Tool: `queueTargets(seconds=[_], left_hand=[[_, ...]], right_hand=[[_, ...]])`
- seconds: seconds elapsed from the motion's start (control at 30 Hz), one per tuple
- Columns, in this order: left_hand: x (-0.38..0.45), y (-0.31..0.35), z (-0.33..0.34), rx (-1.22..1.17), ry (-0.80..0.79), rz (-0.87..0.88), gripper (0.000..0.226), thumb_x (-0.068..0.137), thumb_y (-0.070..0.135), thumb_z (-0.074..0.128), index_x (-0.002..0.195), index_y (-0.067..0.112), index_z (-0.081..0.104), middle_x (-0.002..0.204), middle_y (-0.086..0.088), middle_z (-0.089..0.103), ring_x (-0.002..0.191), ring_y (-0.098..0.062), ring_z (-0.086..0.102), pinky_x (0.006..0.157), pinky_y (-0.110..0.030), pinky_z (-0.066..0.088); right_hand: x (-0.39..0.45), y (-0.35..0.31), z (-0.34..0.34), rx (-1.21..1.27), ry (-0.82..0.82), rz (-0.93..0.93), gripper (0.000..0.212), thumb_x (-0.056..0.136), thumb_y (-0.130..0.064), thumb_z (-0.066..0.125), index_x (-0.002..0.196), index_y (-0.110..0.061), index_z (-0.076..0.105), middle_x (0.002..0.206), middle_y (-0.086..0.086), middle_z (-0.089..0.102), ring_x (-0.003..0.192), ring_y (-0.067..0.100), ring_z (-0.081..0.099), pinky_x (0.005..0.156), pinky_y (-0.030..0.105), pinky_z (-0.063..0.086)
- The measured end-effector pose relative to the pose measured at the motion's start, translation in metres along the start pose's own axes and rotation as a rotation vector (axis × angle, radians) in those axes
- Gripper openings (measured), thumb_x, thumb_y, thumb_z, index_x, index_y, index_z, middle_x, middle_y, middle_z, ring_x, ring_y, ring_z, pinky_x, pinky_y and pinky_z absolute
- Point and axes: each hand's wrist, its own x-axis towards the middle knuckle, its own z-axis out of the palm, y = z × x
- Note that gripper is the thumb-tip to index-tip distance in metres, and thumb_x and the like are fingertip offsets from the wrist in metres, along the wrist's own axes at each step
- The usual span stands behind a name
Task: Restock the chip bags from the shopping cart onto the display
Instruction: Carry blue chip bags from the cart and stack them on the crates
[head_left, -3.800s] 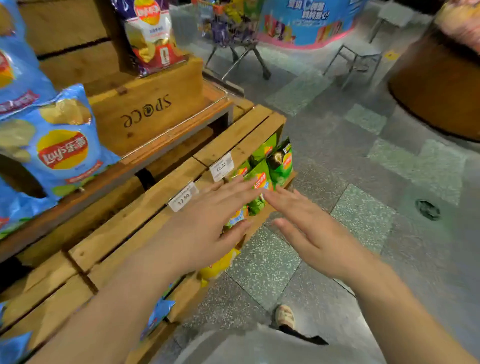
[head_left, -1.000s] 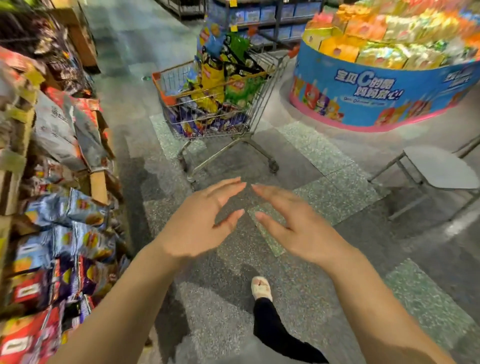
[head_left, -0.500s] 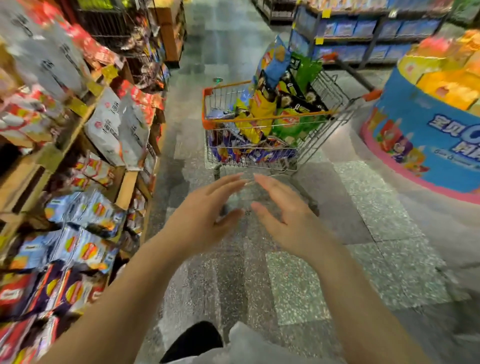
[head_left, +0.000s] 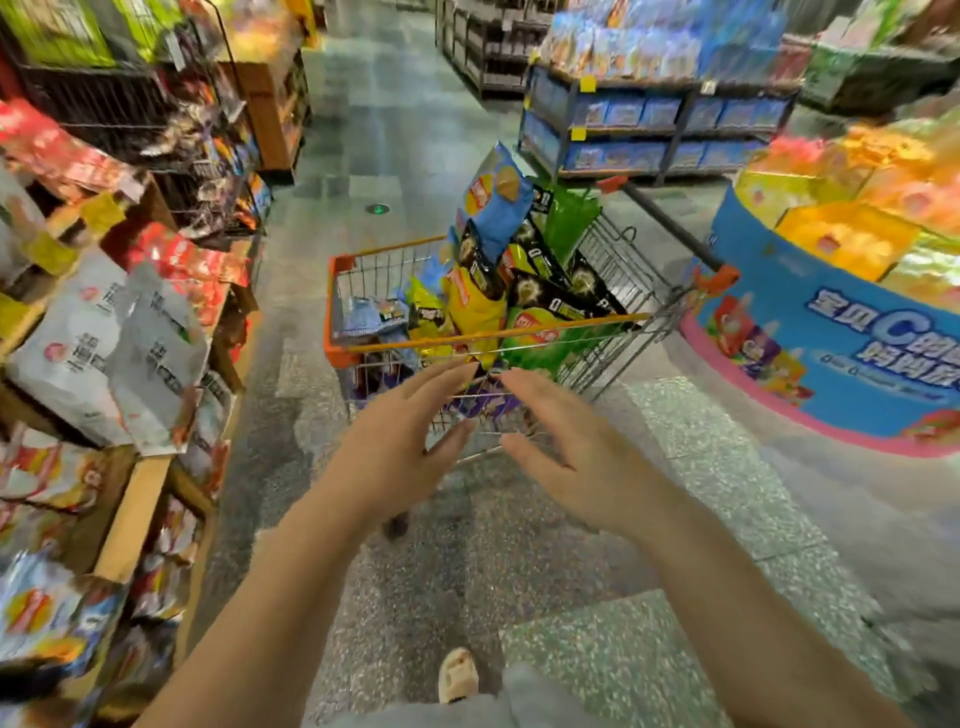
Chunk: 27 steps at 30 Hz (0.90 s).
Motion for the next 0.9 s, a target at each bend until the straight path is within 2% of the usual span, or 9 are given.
queueTargets(seconds=[0.13, 0.23, 0.33, 0.47, 0.6, 0.67, 0.77, 0.83, 0.9], left_hand=[[0.089, -0.021, 0.001, -0.030, -0.030, 0.059, 0.054, 0.094, 0.033, 0.055, 0.143, 0.036, 0.032, 0.139, 0.027, 0.026, 0.123, 0.007, 0.032, 0.100, -0.016, 0.026], [0.143, -0.046, 0.007, -0.031, -0.088, 0.104, 0.055, 0.094, 0.033, 0.056, 0.144, 0.031, 0.034, 0.147, 0.013, 0.035, 0.133, -0.009, 0.037, 0.108, -0.026, 0.031], [0.181, -0.072, 0.010, -0.049, -0.110, 0.080, 0.057, 0.092, 0.040, 0.051, 0.145, 0.031, 0.034, 0.148, 0.012, 0.033, 0.131, -0.016, 0.043, 0.107, -0.037, 0.037], [0.221, -0.108, 0.017, -0.064, -0.151, 0.047, 0.057, 0.094, 0.031, 0.055, 0.146, 0.030, 0.031, 0.139, 0.022, 0.026, 0.128, -0.003, 0.035, 0.103, -0.020, 0.031], [0.269, -0.150, 0.027, 0.002, -0.170, 0.001, 0.063, 0.093, 0.029, 0.056, 0.148, 0.030, 0.025, 0.152, 0.009, 0.027, 0.135, -0.011, 0.032, 0.100, -0.016, 0.024], [0.299, -0.167, 0.030, 0.055, -0.178, -0.009, 0.067, 0.093, 0.029, 0.057, 0.149, 0.028, 0.020, 0.155, 0.005, 0.023, 0.138, -0.015, 0.030, 0.102, -0.020, 0.026], [0.360, -0.197, 0.029, 0.074, -0.174, -0.047, 0.069, 0.091, 0.036, 0.054, 0.150, 0.024, 0.019, 0.156, 0.000, 0.023, 0.136, -0.023, 0.036, 0.107, -0.036, 0.034], [0.399, -0.217, 0.025, 0.085, -0.156, -0.031, 0.074, 0.084, 0.050, 0.042, 0.149, 0.020, 0.023, 0.152, -0.008, 0.031, 0.136, -0.028, 0.037, 0.107, -0.041, 0.036], [0.433, -0.240, 0.024, 0.101, -0.159, -0.018, 0.075, 0.081, 0.054, 0.036, 0.147, 0.021, 0.023, 0.149, -0.010, 0.035, 0.134, -0.030, 0.039, 0.106, -0.042, 0.037]], right_hand=[[0.069, 0.024, -0.037, -0.027, 0.066, 0.002, 0.060, 0.097, -0.045, 0.043, 0.150, -0.032, 0.020, 0.156, -0.013, 0.020, 0.141, -0.002, 0.014, 0.117, 0.025, 0.015], [0.112, 0.042, -0.047, -0.022, 0.114, 0.058, 0.059, 0.097, -0.044, 0.043, 0.150, -0.035, 0.018, 0.156, -0.016, 0.019, 0.141, -0.003, 0.015, 0.117, 0.027, 0.017], [0.150, 0.058, -0.045, 0.023, 0.093, 0.091, 0.061, 0.097, -0.043, 0.044, 0.150, -0.036, 0.015, 0.155, -0.016, 0.019, 0.141, -0.003, 0.013, 0.116, 0.026, 0.017], [0.208, 0.083, -0.041, 0.054, 0.032, 0.095, 0.063, 0.096, -0.045, 0.044, 0.150, -0.037, 0.013, 0.156, -0.014, 0.017, 0.141, -0.003, 0.011, 0.117, 0.030, 0.020], [0.277, 0.108, -0.041, 0.041, 0.025, 0.046, 0.064, 0.097, -0.044, 0.044, 0.150, -0.038, 0.011, 0.155, -0.018, 0.018, 0.134, -0.012, 0.009, 0.107, 0.011, 0.009], [0.314, 0.122, -0.041, 0.045, 0.032, 0.008, 0.065, 0.096, -0.043, 0.045, 0.151, -0.035, 0.011, 0.156, -0.015, 0.018, 0.140, -0.004, 0.012, 0.111, 0.015, 0.012], [0.384, 0.146, -0.048, 0.114, 0.078, -0.028, 0.064, 0.097, -0.036, 0.050, 0.151, -0.027, 0.017, 0.155, -0.006, 0.027, 0.141, 0.006, 0.022, 0.116, 0.028, 0.022], [0.427, 0.159, -0.056, 0.139, 0.105, -0.026, 0.063, 0.097, -0.031, 0.051, 0.151, -0.023, 0.020, 0.153, -0.002, 0.031, 0.140, 0.010, 0.026, 0.114, 0.024, 0.022], [0.462, 0.170, -0.063, 0.160, 0.111, -0.018, 0.064, 0.097, -0.029, 0.052, 0.151, -0.023, 0.018, 0.154, 0.000, 0.031, 0.138, 0.007, 0.024, 0.107, 0.005, 0.016]])
